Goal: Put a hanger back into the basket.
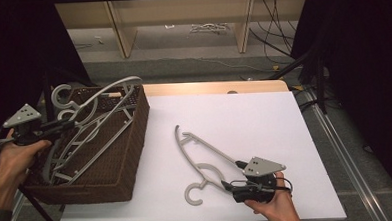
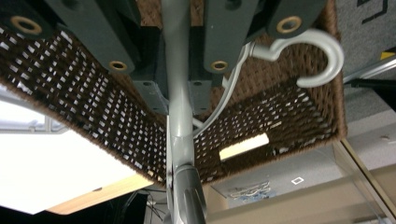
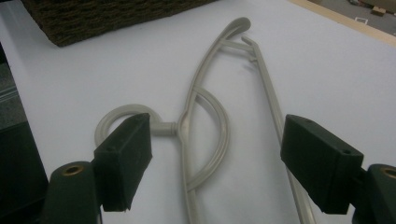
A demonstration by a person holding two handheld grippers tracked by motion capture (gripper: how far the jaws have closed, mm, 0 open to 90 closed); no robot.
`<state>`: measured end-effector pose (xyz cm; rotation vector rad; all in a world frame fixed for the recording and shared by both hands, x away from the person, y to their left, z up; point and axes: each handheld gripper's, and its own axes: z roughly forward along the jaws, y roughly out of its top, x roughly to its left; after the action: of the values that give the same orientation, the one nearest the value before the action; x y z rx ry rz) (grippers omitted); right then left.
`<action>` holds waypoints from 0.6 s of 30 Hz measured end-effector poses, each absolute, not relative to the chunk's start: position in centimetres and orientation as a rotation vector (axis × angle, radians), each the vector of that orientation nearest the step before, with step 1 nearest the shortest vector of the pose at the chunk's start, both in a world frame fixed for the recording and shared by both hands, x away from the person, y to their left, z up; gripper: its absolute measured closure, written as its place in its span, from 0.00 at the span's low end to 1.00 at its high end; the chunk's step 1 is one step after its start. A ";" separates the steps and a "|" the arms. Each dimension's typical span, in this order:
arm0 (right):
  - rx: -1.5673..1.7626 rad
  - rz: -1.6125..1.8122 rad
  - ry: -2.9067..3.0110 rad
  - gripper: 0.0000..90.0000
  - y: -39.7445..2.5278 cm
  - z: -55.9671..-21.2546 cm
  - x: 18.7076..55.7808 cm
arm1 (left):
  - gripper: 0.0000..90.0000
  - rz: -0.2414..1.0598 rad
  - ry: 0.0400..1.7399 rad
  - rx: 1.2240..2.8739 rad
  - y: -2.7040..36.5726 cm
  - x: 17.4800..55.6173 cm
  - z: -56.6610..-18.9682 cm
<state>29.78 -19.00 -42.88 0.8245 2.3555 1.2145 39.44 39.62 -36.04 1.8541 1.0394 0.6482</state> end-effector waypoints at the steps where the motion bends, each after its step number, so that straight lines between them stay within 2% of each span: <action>1: 0.833 1.214 2.359 0.29 -19.0 -42.9 29.7 | 0.88 0.645 1.048 1.856 39.8 39.4 -36.2; 4: 0.824 1.211 2.365 0.29 -19.0 -43.0 29.9 | 0.88 0.646 1.080 1.862 40.3 39.5 -37.0; 9: 0.820 1.213 2.358 0.29 -19.0 -43.0 30.0 | 0.88 0.571 1.117 1.836 41.0 39.5 -38.4; 18: 0.826 1.202 2.368 0.29 -19.0 -43.2 30.1 | 0.88 0.513 1.128 1.920 40.8 39.7 -39.2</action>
<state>30.10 -18.98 -43.22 0.8260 2.3678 1.2022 39.74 40.81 -39.17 1.9203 1.1282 0.5134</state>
